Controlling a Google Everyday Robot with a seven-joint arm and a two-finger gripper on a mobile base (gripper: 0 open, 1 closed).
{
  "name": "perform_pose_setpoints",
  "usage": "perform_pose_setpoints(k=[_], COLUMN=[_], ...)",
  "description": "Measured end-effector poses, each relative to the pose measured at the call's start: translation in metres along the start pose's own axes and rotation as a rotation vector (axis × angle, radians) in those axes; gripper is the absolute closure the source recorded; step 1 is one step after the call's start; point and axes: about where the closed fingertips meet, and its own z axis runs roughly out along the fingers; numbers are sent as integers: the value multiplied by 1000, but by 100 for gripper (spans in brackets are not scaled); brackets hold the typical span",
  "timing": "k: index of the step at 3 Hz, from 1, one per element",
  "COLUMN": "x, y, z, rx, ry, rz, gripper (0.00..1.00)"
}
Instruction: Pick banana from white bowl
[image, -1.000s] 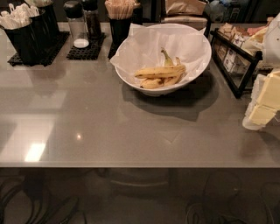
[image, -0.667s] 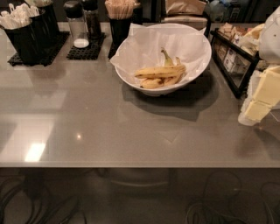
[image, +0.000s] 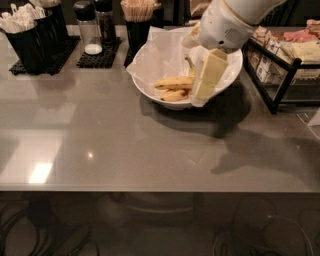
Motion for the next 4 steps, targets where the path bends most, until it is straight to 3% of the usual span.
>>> perform_pose_setpoints(k=[1,2,4], x=[-11,0,-2], y=[-27,-26,-91], z=[23,16,27], rx=[-15,38,112], ry=[-43,-77,-89], rz=[-10,9,-38], gripper=[0,0,0])
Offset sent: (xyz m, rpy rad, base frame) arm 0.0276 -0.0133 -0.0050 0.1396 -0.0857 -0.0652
